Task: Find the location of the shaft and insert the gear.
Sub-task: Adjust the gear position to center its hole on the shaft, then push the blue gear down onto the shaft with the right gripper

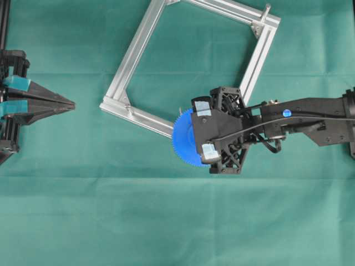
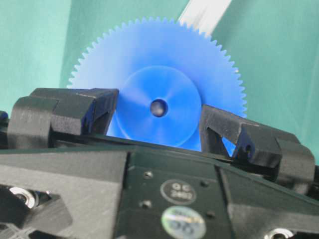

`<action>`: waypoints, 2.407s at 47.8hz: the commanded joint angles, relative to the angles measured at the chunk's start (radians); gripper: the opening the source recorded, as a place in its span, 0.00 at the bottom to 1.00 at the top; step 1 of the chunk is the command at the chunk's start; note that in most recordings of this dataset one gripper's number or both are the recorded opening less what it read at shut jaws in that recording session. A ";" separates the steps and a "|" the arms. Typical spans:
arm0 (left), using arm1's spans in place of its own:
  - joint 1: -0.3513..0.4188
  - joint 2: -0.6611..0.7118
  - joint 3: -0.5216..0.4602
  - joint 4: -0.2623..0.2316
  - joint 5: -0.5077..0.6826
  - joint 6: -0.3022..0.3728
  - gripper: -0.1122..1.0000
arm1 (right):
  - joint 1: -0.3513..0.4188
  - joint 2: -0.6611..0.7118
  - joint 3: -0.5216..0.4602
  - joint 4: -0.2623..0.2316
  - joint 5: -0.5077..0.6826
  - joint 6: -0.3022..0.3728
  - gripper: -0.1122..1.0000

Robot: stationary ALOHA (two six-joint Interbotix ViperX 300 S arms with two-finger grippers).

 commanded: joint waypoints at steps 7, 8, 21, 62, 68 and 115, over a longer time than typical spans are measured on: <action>0.002 0.005 -0.018 -0.002 -0.006 -0.003 0.11 | -0.002 -0.005 -0.012 -0.003 -0.005 -0.003 0.72; 0.002 0.005 -0.018 -0.002 -0.006 -0.002 0.11 | -0.002 -0.005 -0.009 -0.003 -0.005 -0.003 0.72; 0.002 0.006 -0.018 -0.002 -0.006 -0.006 0.11 | -0.017 -0.038 0.043 -0.003 -0.034 0.015 0.72; 0.002 0.006 -0.020 -0.002 -0.012 -0.006 0.11 | -0.017 -0.032 0.064 0.000 -0.080 0.017 0.72; 0.002 0.006 -0.020 -0.002 -0.012 -0.006 0.11 | -0.017 -0.028 0.069 0.006 -0.080 0.018 0.72; 0.002 0.009 -0.018 -0.002 -0.012 -0.006 0.11 | -0.002 -0.018 0.074 0.020 -0.080 0.015 0.72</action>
